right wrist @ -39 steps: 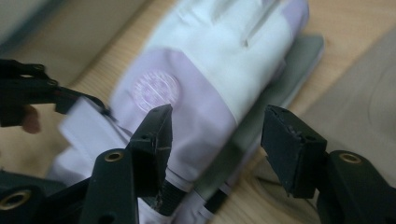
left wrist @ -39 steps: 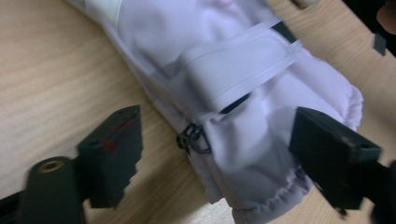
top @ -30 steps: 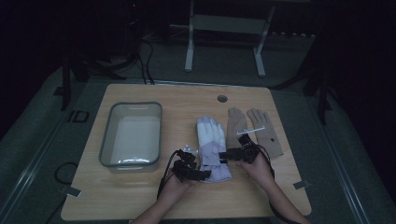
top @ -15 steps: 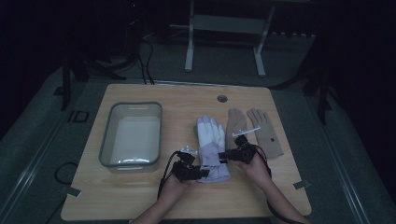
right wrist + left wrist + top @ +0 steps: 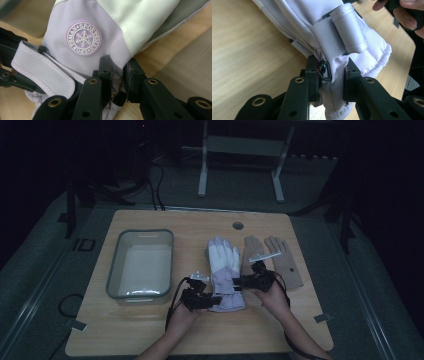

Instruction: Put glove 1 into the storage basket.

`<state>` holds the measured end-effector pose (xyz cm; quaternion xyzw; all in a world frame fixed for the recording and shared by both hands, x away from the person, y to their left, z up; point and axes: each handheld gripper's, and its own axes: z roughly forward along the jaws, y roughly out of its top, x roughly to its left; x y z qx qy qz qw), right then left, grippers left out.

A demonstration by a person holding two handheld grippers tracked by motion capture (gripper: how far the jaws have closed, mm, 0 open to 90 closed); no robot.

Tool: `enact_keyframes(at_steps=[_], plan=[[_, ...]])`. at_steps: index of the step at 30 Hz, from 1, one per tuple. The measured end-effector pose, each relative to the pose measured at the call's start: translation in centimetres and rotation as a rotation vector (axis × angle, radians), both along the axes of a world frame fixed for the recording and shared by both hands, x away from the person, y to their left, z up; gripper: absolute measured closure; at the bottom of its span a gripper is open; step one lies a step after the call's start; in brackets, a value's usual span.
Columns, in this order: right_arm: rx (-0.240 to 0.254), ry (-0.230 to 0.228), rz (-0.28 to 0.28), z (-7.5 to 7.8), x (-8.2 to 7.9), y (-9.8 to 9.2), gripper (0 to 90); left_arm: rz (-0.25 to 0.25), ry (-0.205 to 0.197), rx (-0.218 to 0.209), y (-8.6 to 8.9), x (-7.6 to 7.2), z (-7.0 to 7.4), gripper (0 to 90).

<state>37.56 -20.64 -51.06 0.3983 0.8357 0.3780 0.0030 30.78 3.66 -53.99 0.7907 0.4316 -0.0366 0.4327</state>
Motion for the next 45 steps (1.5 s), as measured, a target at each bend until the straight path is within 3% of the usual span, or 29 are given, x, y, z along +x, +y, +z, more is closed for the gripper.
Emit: enact_keyframes(at_steps=[7, 21, 29, 36, 45], plan=[[0.018, -0.060, 0.012, 2.8, 0.2, 0.7, 77.2, -0.006, -0.058, 0.009, 1.1, 0.5, 3.4, 72.2], [0.040, -0.172, 0.047, 8.2, 0.9, 3.6, 77.4, -0.022, -0.134, 0.054, 4.0, 1.5, 8.5, 72.2], [0.049, -0.188, 0.067, 9.5, 1.4, 5.7, 77.5, -0.015, -0.155, 0.077, 6.4, 1.6, 10.3, 72.2], [0.058, -0.209, 0.100, 10.7, 2.0, 9.2, 77.5, 0.003, -0.159, 0.080, 9.2, 1.7, 11.3, 72.2], [0.072, -0.193, 0.144, 10.7, 2.4, 13.1, 77.5, 0.030, -0.152, 0.105, 13.3, 1.0, 11.7, 72.2]])
